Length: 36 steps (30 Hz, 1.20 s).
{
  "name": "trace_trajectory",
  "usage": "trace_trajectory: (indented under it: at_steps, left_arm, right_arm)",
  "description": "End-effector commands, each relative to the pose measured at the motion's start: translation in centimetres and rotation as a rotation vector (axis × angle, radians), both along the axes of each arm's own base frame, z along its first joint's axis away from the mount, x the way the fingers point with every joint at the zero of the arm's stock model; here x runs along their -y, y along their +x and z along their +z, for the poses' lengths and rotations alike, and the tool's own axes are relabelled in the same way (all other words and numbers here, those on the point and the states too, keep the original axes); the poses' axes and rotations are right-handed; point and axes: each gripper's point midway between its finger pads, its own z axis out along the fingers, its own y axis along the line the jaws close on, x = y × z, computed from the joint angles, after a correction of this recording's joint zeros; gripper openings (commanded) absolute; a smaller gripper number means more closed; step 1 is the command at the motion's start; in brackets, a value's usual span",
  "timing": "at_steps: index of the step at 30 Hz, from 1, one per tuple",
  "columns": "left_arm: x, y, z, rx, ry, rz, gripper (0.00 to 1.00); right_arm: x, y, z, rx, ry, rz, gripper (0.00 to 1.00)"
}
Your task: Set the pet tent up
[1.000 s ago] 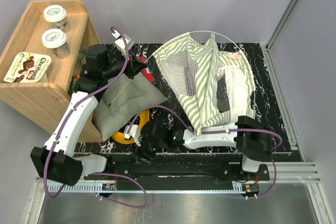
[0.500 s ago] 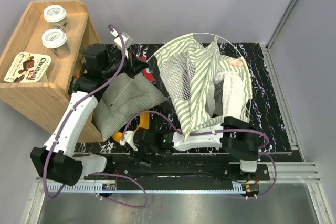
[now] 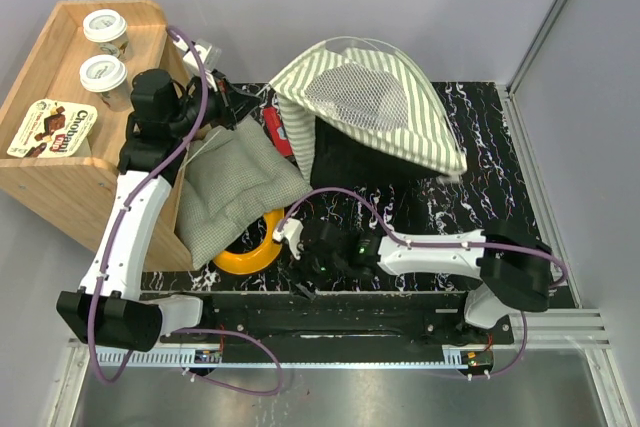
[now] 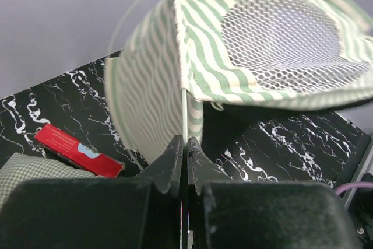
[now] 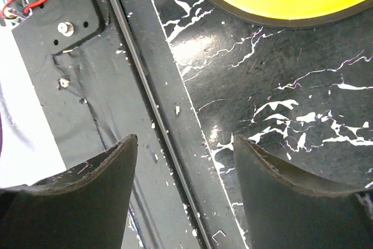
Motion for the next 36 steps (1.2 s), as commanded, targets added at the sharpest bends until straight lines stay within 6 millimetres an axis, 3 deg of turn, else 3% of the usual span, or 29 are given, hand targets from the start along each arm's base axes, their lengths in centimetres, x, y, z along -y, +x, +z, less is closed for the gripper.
trace_trajectory:
  at_steps: [1, 3, 5, 7, 9, 11, 15, 20, 23, 26, 27, 28, 31, 36]
  left_arm:
    - [-0.7, -0.2, 4.1, 0.122, -0.047, 0.035, 0.0]
    - [-0.7, -0.3, 3.2, 0.121, -0.028, 0.028, 0.0]
    - [-0.5, -0.6, 2.4, 0.135, 0.005, 0.013, 0.0]
    - [-0.2, -0.9, 1.4, 0.159, 0.06, -0.009, 0.0]
    - [0.0, -1.1, 0.2, 0.158, 0.111, -0.04, 0.0]
    - [0.2, -1.6, -0.6, 0.16, 0.14, -0.075, 0.0]
    - [0.8, -3.1, -2.2, 0.201, 0.22, -0.161, 0.0]
    - [1.8, -5.3, -4.3, 0.216, 0.316, -0.287, 0.0]
    - [2.3, -6.5, -5.0, 0.244, 0.359, -0.346, 0.0]
    - [2.6, -7.7, -5.3, 0.289, 0.402, -0.394, 0.0]
    - [2.6, -8.0, -5.3, 0.3, 0.409, -0.405, 0.0]
    - [2.7, -8.2, -5.4, 0.301, 0.413, -0.411, 0.0]
    - [3.1, -8.7, -6.0, 0.32, 0.436, -0.441, 0.0]
    - [3.4, -9.1, -6.3, 0.321, 0.453, -0.464, 0.0]
  right_arm:
    - [-1.6, -0.2, -0.5, -0.093, 0.04, 0.001, 0.71]
    - [-2.4, -0.7, 1.0, -0.085, 0.087, 0.032, 0.7]
    - [-3.1, -2.0, 3.9, -0.017, 0.121, 0.108, 0.7]
    - [-3.4, -4.5, 8.4, 0.029, 0.158, 0.263, 0.7]
    - [-2.0, -7.5, 12.8, -0.012, 0.188, 0.455, 0.71]
    - [-0.3, -8.4, 17.6, 0.046, 0.214, 0.568, 0.72]
    - [3.6, -4.8, 25.0, 0.212, 0.22, 0.555, 0.74]
    - [6.4, 2.9, 31.7, 0.489, 0.233, 0.373, 0.8]
    - [8.1, 7.7, 34.9, 0.568, 0.233, 0.276, 0.8]
    - [9.6, 12.5, 35.7, 0.577, 0.183, 0.216, 0.8]
    - [9.0, 14.2, 34.3, 0.544, 0.143, 0.225, 0.8]
    - [9.7, 14.2, 35.0, 0.555, 0.134, 0.219, 0.81]
    - [8.5, 16.6, 33.3, 0.543, 0.097, 0.227, 0.83]
    - [7.1, 18.2, 30.7, 0.461, 0.081, 0.245, 0.82]
